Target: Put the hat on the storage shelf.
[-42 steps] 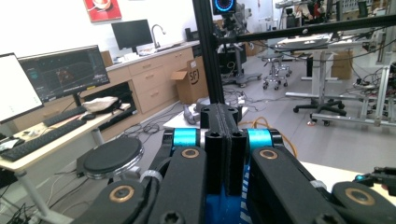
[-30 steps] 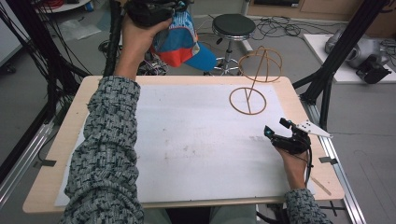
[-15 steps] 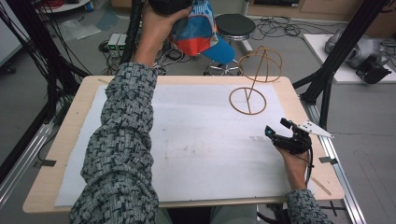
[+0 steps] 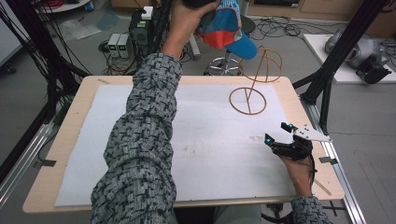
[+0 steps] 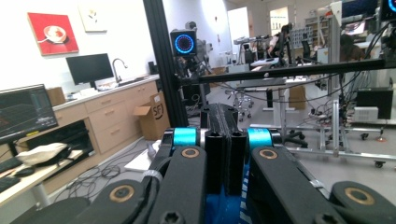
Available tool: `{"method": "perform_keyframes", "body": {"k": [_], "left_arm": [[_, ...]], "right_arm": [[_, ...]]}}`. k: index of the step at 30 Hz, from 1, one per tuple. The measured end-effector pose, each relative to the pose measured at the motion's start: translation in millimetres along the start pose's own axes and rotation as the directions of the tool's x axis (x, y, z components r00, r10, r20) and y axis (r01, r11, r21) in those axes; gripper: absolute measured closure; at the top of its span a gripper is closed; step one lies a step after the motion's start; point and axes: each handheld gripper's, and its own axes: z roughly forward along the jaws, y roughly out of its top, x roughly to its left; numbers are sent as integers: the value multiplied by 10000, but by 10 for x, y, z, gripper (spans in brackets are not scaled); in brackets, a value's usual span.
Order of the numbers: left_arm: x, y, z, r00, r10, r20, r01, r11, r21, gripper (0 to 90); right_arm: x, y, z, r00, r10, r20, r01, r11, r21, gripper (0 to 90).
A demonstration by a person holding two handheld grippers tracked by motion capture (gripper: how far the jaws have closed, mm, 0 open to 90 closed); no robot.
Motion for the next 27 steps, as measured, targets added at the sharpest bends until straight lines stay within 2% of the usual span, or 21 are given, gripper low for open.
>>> {"method": "perform_keyframes", "body": {"k": [2, 3, 4, 6, 11, 19, 22, 27], "left_arm": [[-13, -16, 95, 9999, -55, 138, 56, 10000, -63, 894], [-19, -21, 131, 9999, -20, 171, 21, 10000, -24, 894], [-29, -43, 231, 9996, 5, 283, -5, 10000, -6, 894], [-31, -58, 273, 9994, -65, 330, 67, 10000, -56, 894], [-39, -172, 497, 9984, -292, 490, 292, 9996, 9, 894], [-9, -319, 710, 9968, -645, 469, 643, 9979, 55, 894], [7, -365, 743, 9963, -724, 455, 719, 9973, 129, 894], [23, -481, 822, 9948, -896, 495, 881, 9956, 304, 894]], "right_arm": [[0, -2, -4, 9999, 67, -83, -67, 10000, 18, 142], [-7, -3, -22, 9990, 311, -312, -314, 9995, -75, 143], [-13, -3, -39, 9988, 386, -311, -391, 9991, -160, 143], [-30, -9, -55, 9983, 454, -354, -462, 9987, -209, 143], [-42, -17, -47, 9968, 635, -478, -643, 9978, -143, 144], [-41, -19, -21, 9971, 467, -596, -474, 9988, -102, 144], [-41, -21, -22, 9962, 591, -639, -596, 9982, -70, 144], [-39, -24, -15, 9969, 489, -622, -487, 9988, 45, 146]]}}
